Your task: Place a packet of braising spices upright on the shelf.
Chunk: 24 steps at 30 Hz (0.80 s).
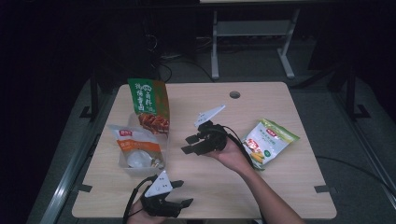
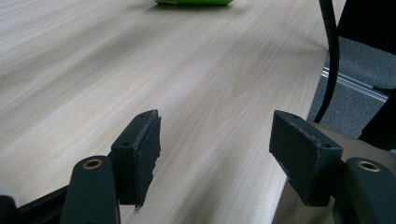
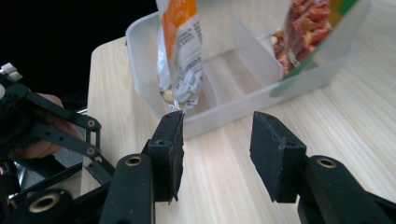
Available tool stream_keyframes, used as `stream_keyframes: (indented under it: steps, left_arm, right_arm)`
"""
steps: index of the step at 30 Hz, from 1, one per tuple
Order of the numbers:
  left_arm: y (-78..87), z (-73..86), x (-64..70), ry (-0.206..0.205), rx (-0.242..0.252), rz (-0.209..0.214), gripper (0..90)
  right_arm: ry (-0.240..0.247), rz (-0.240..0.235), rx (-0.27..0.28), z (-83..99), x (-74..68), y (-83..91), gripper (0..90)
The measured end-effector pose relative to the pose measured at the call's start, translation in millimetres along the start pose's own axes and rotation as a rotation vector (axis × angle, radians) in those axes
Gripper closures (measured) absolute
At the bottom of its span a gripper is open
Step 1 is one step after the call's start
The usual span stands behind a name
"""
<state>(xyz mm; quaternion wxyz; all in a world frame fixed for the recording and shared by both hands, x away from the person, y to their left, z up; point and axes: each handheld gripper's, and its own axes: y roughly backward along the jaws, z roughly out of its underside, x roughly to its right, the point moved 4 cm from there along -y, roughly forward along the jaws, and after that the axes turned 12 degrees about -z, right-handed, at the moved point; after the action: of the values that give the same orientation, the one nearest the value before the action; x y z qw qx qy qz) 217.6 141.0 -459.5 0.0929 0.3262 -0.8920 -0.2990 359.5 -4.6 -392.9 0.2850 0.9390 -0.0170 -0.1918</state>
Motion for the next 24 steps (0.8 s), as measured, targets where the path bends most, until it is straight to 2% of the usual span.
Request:
stream_keyframes:
  steps: [16, 24]
  left_arm:
    - [-7.8, -6.0, 2.1, -0.004, -0.005, 0.013, 32.8]
    - [-10.0, -3.9, 1.3, -0.031, -0.017, 0.018, 32.4]
  right_arm:
    - [-0.053, 0.066, 0.023, 32.1, 9.6, 36.1, 47.5]
    - [-0.096, 0.101, 0.028, 51.0, 15.5, 54.9, 43.5]
